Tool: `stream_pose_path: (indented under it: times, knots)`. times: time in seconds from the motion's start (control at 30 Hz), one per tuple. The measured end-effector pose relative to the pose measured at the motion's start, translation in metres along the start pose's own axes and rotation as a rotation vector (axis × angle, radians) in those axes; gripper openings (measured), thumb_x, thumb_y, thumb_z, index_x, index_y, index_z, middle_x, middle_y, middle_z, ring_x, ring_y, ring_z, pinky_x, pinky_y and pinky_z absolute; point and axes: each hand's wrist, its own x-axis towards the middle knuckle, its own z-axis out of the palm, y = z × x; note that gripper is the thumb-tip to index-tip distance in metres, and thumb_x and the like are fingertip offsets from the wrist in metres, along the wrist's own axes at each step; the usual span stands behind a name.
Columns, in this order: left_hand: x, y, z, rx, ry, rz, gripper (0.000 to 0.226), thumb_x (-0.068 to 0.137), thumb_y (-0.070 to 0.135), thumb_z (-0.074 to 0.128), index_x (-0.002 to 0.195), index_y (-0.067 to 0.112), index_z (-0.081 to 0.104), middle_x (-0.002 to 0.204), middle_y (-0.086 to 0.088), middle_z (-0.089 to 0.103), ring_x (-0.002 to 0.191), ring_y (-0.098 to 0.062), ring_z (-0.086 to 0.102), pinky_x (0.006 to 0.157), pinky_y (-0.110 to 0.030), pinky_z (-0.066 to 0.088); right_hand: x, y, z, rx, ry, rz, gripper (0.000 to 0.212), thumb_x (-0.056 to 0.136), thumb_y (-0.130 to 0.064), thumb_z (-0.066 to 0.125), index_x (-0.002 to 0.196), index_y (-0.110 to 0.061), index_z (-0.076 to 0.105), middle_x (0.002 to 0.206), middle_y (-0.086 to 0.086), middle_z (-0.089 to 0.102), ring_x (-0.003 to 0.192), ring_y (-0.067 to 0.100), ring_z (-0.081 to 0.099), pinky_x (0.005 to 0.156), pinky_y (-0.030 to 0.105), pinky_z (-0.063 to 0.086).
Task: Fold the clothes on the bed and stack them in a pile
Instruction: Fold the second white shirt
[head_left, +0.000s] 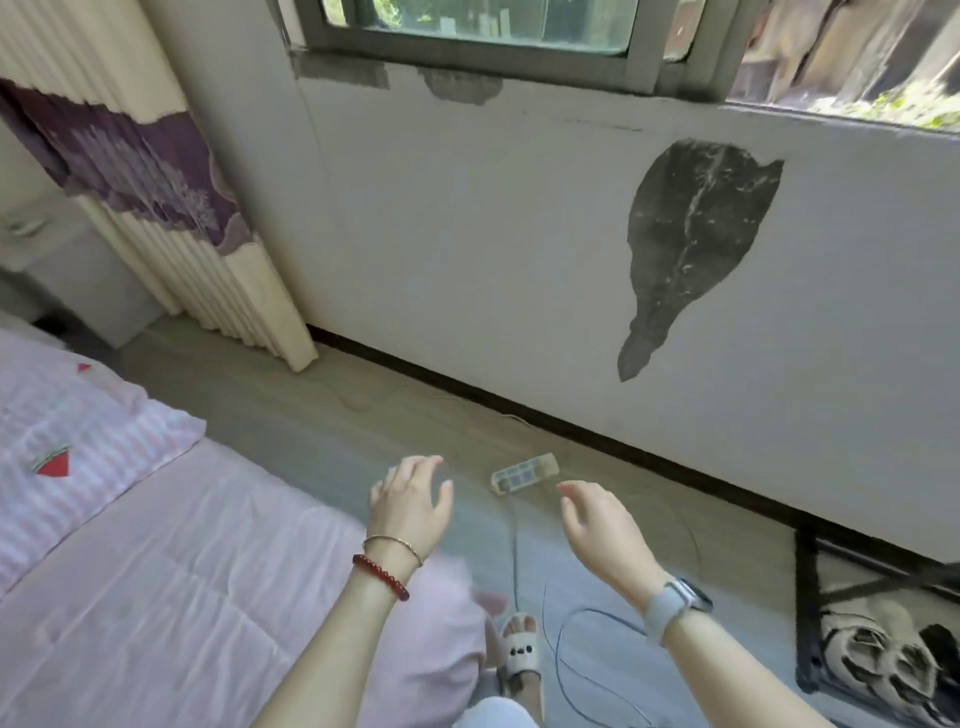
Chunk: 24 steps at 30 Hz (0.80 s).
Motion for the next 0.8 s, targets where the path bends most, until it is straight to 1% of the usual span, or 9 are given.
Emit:
stream_pose_path:
  times: [0.17,0.27,0.37,0.5,0.53,0.6,0.67,0.8]
  knots:
    - [0.098,0.004,-0.027,-0.017,0.067,-0.047,0.036,0.094,0.03,0.046,0.129,0.022,0.05,0.133,0.003,0.049,0.122,-0.016,0.043,0.099,-0.028,0.026,0.115,-0.043,-0.028,-0.107,-0.071,-0.149,0.034,0.096,-0.021,0.036,0.126,-0.017,0.052,0.122,0.002,0.056,0.115,0.023,0.048,0.094,0.034,0.04]
    - [0.143,-0.015,-0.047,0.024,0.094,-0.105,0.037,0.094,0.032,0.044,0.13,0.024,0.048,0.134,0.005,0.048,0.124,-0.015,0.042,0.1,-0.027,0.024,0.173,-0.08,-0.032,-0.141,-0.099,-0.238,0.035,0.096,-0.021,0.034,0.125,-0.018,0.052,0.122,0.0,0.057,0.117,0.023,0.046,0.093,0.035,0.04]
    - [0.18,-0.041,-0.066,0.022,0.126,-0.201,0.037,0.094,0.032,0.044,0.13,0.023,0.049,0.133,0.004,0.049,0.123,-0.016,0.042,0.1,-0.029,0.026,0.226,-0.117,-0.031,-0.162,-0.133,-0.337,0.035,0.096,-0.021,0.033,0.125,-0.018,0.053,0.122,-0.001,0.057,0.118,0.023,0.045,0.093,0.034,0.039]
    - [0.219,-0.086,-0.089,0.017,0.19,-0.314,0.036,0.094,0.032,0.045,0.128,0.023,0.05,0.132,0.004,0.05,0.12,-0.017,0.045,0.096,-0.029,0.03,0.295,-0.172,-0.016,-0.197,-0.188,-0.462,0.034,0.095,-0.021,0.034,0.124,-0.018,0.052,0.12,0.001,0.058,0.116,0.024,0.046,0.094,0.036,0.039]
    - [0.231,-0.107,-0.094,0.014,0.221,-0.365,0.036,0.094,0.032,0.045,0.128,0.023,0.05,0.132,0.004,0.05,0.12,-0.017,0.045,0.095,-0.029,0.031,0.319,-0.192,-0.003,-0.215,-0.214,-0.519,0.034,0.096,-0.021,0.034,0.124,-0.018,0.052,0.12,0.001,0.058,0.117,0.024,0.046,0.095,0.036,0.039]
    - [0.247,-0.13,-0.103,0.004,0.252,-0.421,0.036,0.093,0.031,0.046,0.127,0.022,0.052,0.131,0.004,0.051,0.12,-0.018,0.046,0.095,-0.03,0.031,0.349,-0.214,0.009,-0.247,-0.239,-0.558,0.034,0.096,-0.021,0.034,0.125,-0.018,0.05,0.122,0.001,0.057,0.118,0.024,0.045,0.096,0.035,0.038]
    - [0.268,-0.167,-0.112,-0.006,0.298,-0.496,0.035,0.093,0.031,0.047,0.126,0.021,0.053,0.13,0.003,0.053,0.119,-0.018,0.049,0.095,-0.031,0.032,0.388,-0.246,0.032,-0.275,-0.285,-0.624,0.034,0.096,-0.021,0.034,0.126,-0.018,0.049,0.124,0.002,0.055,0.118,0.023,0.045,0.096,0.034,0.038]
    - [0.317,-0.233,-0.144,0.0,0.29,-0.659,0.036,0.093,0.032,0.045,0.127,0.021,0.051,0.129,0.002,0.054,0.118,-0.021,0.049,0.094,-0.031,0.036,0.459,-0.324,0.063,-0.335,-0.389,-0.741,0.04,0.097,-0.022,0.034,0.136,-0.019,0.039,0.129,0.002,0.05,0.121,0.024,0.043,0.096,0.034,0.037]
